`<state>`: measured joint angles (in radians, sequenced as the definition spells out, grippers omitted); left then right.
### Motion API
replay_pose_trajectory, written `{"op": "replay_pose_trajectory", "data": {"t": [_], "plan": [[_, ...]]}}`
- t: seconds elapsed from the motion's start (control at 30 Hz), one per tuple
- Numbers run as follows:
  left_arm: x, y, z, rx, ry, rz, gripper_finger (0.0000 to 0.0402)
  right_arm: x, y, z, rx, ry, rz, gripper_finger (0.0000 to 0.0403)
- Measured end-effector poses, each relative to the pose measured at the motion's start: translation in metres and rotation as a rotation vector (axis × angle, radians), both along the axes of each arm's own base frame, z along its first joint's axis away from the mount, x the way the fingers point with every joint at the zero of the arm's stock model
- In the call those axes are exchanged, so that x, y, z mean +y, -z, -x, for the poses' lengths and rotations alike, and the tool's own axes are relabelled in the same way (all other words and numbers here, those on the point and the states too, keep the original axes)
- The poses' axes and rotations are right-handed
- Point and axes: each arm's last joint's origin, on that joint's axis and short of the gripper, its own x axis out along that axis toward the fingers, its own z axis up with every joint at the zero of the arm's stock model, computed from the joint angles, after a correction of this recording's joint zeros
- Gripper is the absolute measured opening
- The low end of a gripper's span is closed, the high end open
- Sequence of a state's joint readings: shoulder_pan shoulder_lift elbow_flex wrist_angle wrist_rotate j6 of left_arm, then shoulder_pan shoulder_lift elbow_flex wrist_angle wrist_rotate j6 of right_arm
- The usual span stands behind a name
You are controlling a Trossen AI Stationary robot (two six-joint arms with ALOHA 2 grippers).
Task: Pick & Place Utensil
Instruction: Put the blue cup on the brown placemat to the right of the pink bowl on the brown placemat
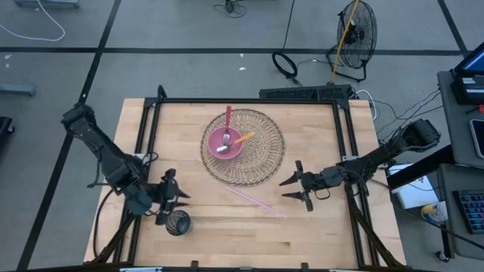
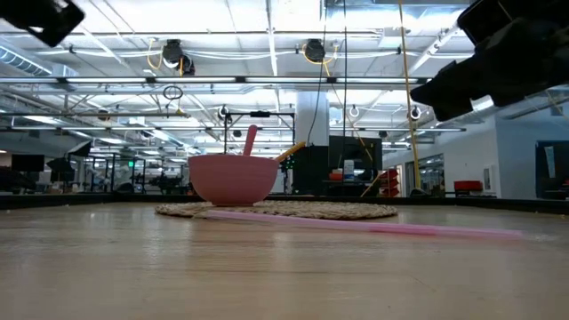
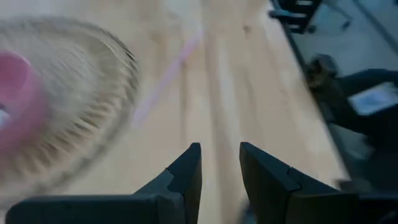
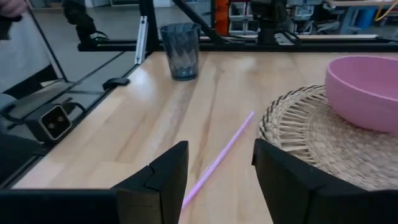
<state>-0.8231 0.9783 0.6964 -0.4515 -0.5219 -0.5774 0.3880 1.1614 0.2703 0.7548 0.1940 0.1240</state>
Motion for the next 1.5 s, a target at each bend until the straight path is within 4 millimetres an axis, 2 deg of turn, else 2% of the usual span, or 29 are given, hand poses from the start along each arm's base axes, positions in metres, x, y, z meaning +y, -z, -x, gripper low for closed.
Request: {"op": "replay_pose_trajectory", "data": {"t": [0.23,0.37,0.63,0.93,1.3,1.4,1.5], "plan": [[-0.004,0.012,0.012,0.239,-0.064,0.215,0.0115,-0.002,-0.001,-0.001,-0.007,0.021,0.002,0.0171],[-0.002,0.017,0.015,0.342,-0.116,0.269,0.0115,-0.002,-0.001,-0.001,-0.007,0.022,0.005,0.0171],[-0.004,0.018,0.014,0.352,-0.120,0.280,0.0115,-0.004,-0.001,-0.001,-0.007,0.033,0.006,0.0171],[-0.014,0.032,0.002,0.435,-0.100,0.295,0.0115,-0.004,-0.001,-0.001,-0.008,0.032,0.010,0.0171],[-0.014,0.044,-0.008,0.527,-0.129,0.289,0.0115,-0.004,-0.001,-0.001,-0.007,0.033,0.006,0.0171],[-0.011,0.044,-0.010,0.526,-0.133,0.280,0.0104,-0.004,-0.001,-0.001,-0.007,0.033,0.006,0.0171],[-0.009,0.045,-0.012,0.529,-0.125,0.266,0.0075,-0.004,0.000,-0.001,-0.007,0.033,0.007,0.0171]]}}
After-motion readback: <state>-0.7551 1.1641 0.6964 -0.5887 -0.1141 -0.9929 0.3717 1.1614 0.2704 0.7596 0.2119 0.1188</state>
